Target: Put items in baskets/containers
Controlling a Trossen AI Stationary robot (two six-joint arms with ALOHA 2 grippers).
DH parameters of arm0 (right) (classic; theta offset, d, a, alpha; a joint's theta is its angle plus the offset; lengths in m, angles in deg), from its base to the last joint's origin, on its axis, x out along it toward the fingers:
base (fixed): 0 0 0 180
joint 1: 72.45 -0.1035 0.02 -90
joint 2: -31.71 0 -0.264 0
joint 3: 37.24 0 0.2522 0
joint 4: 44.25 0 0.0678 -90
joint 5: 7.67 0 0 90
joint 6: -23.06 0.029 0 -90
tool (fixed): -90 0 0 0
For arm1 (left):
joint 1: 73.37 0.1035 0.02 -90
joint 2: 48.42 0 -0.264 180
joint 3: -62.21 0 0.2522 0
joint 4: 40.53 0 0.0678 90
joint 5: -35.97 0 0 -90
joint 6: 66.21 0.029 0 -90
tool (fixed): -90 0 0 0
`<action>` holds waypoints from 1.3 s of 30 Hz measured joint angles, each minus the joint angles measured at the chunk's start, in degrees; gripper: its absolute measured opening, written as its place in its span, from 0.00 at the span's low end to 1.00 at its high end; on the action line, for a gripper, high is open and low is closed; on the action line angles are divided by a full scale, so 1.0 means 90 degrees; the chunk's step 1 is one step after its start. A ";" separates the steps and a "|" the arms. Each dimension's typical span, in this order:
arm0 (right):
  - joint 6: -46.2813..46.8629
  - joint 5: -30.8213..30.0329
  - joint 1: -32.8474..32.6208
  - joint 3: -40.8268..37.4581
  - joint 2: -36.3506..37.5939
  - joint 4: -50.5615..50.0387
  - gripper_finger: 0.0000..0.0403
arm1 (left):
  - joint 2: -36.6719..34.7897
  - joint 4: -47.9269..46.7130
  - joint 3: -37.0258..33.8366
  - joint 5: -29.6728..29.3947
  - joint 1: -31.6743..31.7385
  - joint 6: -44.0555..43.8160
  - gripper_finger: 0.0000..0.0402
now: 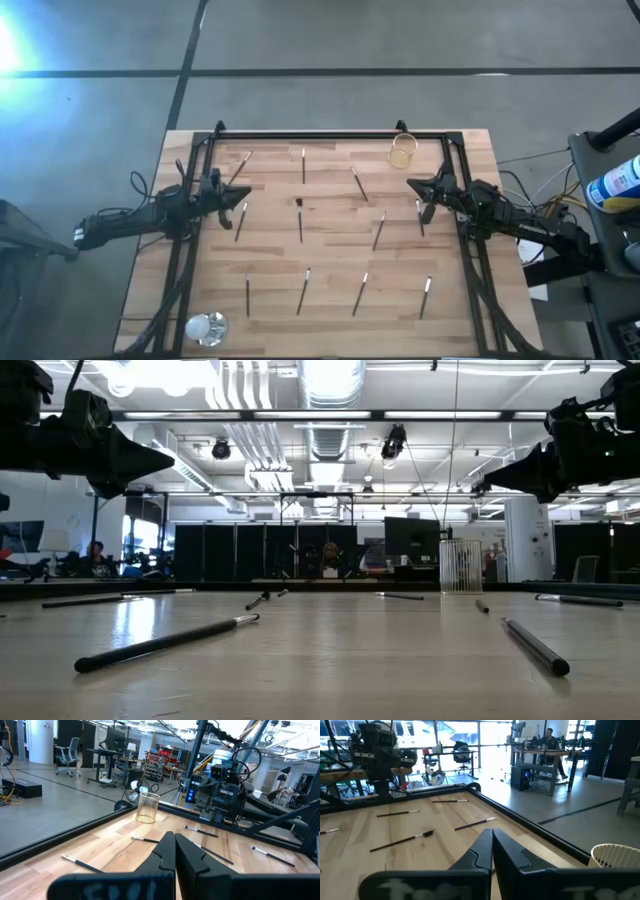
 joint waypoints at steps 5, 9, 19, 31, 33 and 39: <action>0.0000 0.0000 0.0002 0.0000 0.0000 0.0000 0.02 | -0.0001 0.0000 0.0002 0.0000 -0.0002 0.0000 0.00; -0.0003 0.0000 0.0002 0.0001 0.0001 0.0000 0.02 | -0.0002 -0.0001 0.0002 -0.0001 -0.0002 0.0000 0.00; 0.0000 0.0000 0.0000 0.0002 0.0000 0.0000 0.02 | -0.0002 0.0000 0.0002 -0.0001 -0.0002 -0.0001 0.00; 0.0015 0.0002 0.0002 0.0000 0.0002 0.0849 0.02 | -0.0001 0.0000 0.0001 0.0000 -0.0001 0.0000 0.00; 0.0037 0.0002 0.0002 0.0000 0.0000 0.1340 0.02 | 0.0000 0.0000 0.0002 -0.0001 -0.0002 -0.0001 0.00; 0.0073 0.0146 0.0002 0.0033 -0.0011 0.3024 0.02 | 0.0000 0.0000 0.0000 -0.0001 -0.0002 -0.0001 0.00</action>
